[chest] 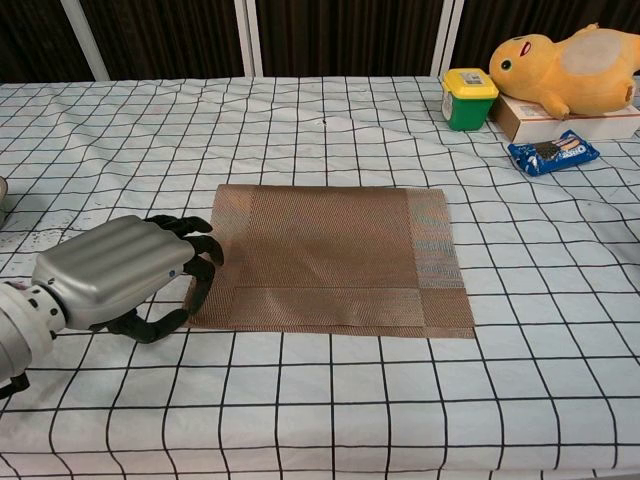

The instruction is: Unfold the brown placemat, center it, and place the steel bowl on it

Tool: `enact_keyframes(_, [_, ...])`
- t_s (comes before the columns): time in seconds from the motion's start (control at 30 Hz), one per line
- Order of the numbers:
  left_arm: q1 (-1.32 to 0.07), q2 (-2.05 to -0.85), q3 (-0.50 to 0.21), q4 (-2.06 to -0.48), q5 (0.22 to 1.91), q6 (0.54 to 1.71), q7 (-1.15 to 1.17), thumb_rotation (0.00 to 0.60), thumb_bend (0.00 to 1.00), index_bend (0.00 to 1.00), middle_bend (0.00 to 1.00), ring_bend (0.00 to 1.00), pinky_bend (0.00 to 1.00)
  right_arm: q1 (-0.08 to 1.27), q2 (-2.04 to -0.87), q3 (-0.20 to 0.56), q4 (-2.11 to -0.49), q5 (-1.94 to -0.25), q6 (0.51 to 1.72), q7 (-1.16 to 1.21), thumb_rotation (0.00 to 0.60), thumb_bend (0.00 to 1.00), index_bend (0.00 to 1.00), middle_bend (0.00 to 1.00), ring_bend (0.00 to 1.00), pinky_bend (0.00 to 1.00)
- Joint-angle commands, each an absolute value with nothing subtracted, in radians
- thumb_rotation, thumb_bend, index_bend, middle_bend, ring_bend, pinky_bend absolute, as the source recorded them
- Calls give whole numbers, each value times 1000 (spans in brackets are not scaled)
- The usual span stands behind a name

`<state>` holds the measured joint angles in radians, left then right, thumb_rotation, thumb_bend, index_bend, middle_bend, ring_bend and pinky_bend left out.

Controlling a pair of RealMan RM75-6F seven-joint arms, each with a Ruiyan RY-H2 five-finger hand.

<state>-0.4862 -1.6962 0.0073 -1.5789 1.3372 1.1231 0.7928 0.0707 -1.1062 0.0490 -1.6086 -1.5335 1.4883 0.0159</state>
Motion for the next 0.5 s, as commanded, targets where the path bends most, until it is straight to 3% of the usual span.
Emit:
enact_keyframes(0.03, [-486,-1697,7,-1580,1335,1124,791,600,453,540,221,64,150,71,-1106,49,-1609,-1533,1488,16,600,99,40,21,64,202])
enact_keyframes(0.5, [-490,-1689,6,-1589,1338,1132,797,600,453,540,221,64,150,71,-1106,49,-1609,-1534,1488,14,600,99,41,21,65,202])
